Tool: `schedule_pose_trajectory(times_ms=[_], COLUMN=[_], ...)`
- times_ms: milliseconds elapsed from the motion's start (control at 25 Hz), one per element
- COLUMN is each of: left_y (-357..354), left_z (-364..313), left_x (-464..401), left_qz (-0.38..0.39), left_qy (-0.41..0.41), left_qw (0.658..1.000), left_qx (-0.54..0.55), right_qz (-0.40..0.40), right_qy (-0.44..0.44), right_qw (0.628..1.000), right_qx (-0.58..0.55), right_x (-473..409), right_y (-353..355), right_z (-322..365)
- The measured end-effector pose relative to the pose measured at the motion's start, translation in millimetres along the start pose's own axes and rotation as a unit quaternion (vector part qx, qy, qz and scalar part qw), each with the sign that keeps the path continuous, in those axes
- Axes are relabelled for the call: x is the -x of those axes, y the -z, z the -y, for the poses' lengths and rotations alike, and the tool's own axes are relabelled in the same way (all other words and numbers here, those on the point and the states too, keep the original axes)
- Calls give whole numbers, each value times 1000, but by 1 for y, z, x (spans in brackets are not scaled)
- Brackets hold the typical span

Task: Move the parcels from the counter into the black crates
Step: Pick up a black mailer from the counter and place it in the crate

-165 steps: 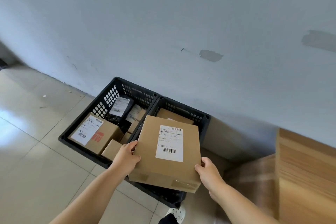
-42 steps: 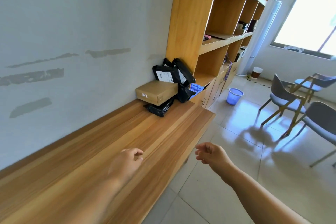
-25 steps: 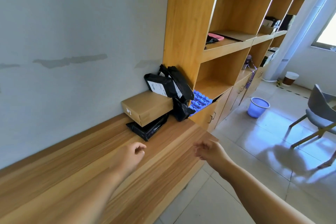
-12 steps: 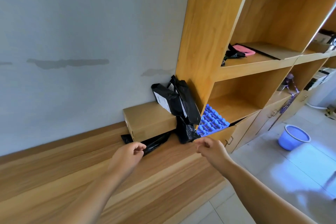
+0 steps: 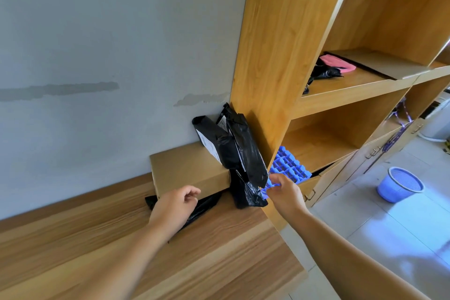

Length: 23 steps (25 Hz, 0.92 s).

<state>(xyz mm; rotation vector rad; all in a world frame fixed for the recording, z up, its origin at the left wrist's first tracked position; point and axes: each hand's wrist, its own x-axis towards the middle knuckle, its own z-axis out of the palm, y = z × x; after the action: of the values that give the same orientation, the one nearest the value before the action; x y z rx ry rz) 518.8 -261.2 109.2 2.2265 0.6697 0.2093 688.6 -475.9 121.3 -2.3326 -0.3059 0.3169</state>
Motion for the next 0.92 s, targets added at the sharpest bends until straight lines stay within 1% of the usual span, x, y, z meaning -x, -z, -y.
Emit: schedule_pose_trajectory(times_ms=[120, 240, 360, 400, 480, 560, 640, 800, 920], left_y=[-15, -36, -72, -85, -108, -131, -151, -168, -163], left_z=[-25, -55, -92, -103, -124, -139, -146, -149, -148], left_x=[-19, -41, -74, -87, -109, -124, -135, -142, -140], left_qz=[2, 9, -9, -19, -47, -78, -108, -148, -147], left_qy=[-9, -32, -12, 6, 65, 140, 187, 215, 237], left_qw=[1000, 998, 995, 995, 995, 987, 976, 965, 960], left_qx=[-9, -56, -99, -100, -65, -24, -20, -5, 1], right_qz=[11, 32, 54, 54, 55, 61, 72, 95, 111], right_qy=[13, 26, 55, 62, 64, 58, 56, 55, 56], right_qw=[1000, 999, 997, 996, 996, 995, 994, 992, 990], right_qx=[-2, -4, -10, -19, -43, -58, -62, -63, -65], right_x=[-28, -51, -78, -86, -99, -108, -116, -127, -130], right_y=[-2, -4, 3, 5, 13, 19, 22, 25, 25], right_z=[-9, -12, -23, -26, -34, -46, -59, -75, -73])
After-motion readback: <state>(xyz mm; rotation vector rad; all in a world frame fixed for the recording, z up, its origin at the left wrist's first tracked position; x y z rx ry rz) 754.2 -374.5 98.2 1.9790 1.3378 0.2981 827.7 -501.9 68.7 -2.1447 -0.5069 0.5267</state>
